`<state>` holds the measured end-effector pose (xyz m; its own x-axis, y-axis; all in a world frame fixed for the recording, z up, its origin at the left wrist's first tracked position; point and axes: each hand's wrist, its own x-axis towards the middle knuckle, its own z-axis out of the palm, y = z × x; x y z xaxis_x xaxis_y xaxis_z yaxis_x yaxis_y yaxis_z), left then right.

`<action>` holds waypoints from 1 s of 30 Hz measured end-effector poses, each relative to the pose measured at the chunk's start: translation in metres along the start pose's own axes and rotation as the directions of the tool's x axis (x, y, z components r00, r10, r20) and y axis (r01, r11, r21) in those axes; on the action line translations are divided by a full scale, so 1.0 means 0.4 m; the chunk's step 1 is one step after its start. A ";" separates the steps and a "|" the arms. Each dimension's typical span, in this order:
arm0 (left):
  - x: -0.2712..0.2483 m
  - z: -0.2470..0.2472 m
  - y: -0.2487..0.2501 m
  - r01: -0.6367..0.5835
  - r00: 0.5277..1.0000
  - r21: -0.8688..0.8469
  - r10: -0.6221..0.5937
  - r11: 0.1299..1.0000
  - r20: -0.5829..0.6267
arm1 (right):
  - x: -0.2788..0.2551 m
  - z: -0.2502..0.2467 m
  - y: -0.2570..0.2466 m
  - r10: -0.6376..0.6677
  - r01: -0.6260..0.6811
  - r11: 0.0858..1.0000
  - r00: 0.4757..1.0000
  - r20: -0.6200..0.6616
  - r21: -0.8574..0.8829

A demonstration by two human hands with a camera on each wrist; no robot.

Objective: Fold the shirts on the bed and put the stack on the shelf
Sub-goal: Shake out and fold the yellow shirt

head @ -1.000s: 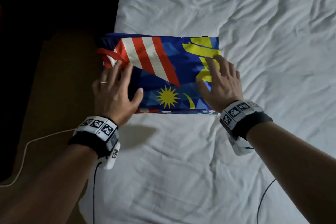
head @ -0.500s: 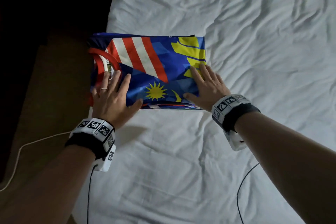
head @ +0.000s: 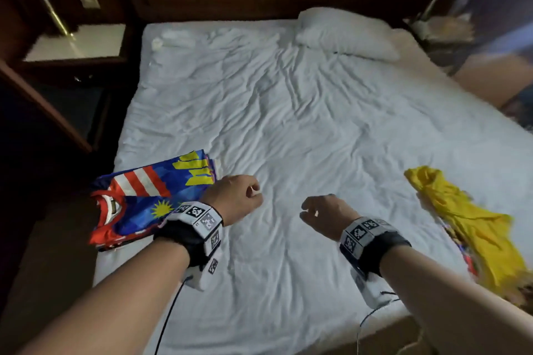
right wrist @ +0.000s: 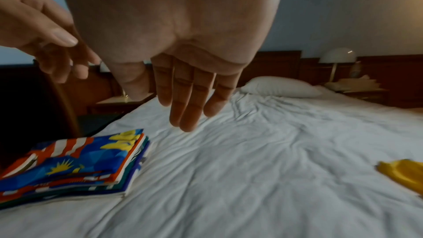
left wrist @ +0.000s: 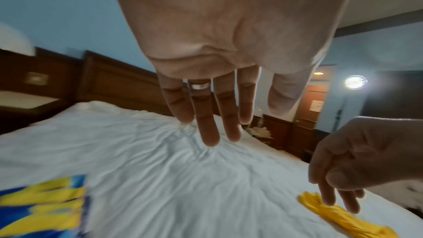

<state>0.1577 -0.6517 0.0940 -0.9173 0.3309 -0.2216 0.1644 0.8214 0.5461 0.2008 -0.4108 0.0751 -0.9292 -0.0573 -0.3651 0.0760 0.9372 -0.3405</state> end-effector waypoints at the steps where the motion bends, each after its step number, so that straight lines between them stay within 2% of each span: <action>1: -0.007 0.006 0.090 -0.051 0.998 0.017 0.051 0.999 0.034 | -0.063 -0.038 0.042 0.021 -0.020 1.000 0.999 -0.034 0.020; 7: -0.061 0.106 0.559 -0.302 0.934 0.077 0.279 0.950 0.223 | -0.409 -0.212 0.304 0.137 -0.142 0.990 0.977 -0.165 -0.019; 13: -0.119 0.221 0.847 -0.529 0.815 0.138 0.456 0.837 0.356 | -0.651 -0.271 0.509 0.324 -0.325 0.945 0.913 -0.249 0.037; 18: -0.081 0.285 0.965 -0.613 0.764 0.205 0.506 0.763 0.401 | -0.727 -0.270 0.611 0.439 -0.428 0.898 0.850 -0.291 0.103; 23: 0.005 0.311 1.030 -0.679 0.713 0.224 0.555 0.699 0.428 | -0.727 -0.265 0.684 0.526 -0.510 0.849 0.798 -0.293 0.135; 30: 0.156 0.339 1.063 -0.706 0.694 0.289 0.550 0.647 0.463 | -0.641 -0.261 0.756 0.595 -0.554 0.803 0.757 -0.270 0.219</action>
<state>0.2196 -0.2185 0.2028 -0.3784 0.8972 -0.2277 0.8585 0.4322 0.2759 0.4243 -0.0765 0.1563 -0.7555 0.6077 -0.2449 0.6550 0.7092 -0.2608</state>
